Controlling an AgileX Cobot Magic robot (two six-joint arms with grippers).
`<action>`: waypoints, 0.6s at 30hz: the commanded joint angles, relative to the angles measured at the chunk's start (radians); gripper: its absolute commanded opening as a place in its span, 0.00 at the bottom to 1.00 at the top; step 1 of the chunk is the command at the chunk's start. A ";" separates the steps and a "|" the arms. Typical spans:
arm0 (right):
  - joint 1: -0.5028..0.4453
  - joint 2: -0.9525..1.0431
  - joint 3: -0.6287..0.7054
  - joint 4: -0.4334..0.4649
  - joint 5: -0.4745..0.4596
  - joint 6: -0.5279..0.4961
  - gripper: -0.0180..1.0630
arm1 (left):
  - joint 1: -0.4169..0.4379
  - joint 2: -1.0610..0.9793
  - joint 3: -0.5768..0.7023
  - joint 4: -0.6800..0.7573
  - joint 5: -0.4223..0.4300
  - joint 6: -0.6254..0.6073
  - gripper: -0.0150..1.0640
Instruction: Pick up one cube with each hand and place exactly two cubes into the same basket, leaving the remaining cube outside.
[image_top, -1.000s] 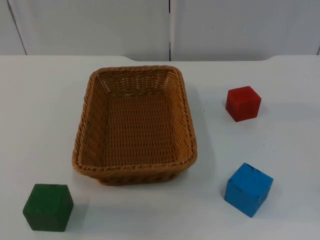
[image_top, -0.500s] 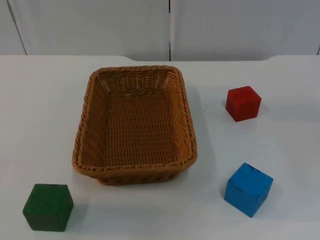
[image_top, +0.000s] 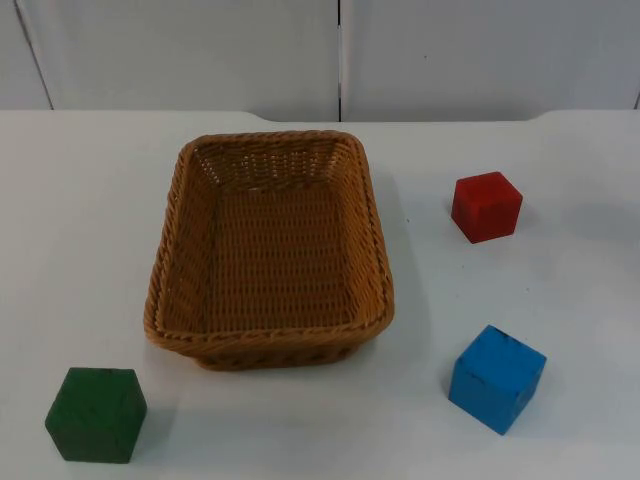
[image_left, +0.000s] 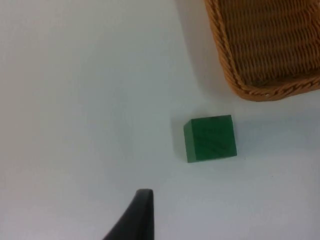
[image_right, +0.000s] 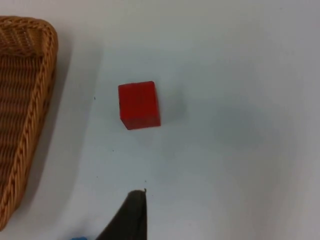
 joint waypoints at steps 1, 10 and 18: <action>0.026 0.053 -0.047 0.006 -0.004 -0.022 0.99 | 0.006 0.019 -0.005 -0.027 0.005 0.015 0.99; 0.118 0.291 -0.264 0.002 0.007 -0.031 0.99 | 0.006 0.100 -0.005 -0.077 0.026 0.070 0.99; 0.183 0.516 -0.503 0.002 0.094 -0.045 0.99 | 0.004 0.148 -0.003 -0.102 0.004 0.070 0.99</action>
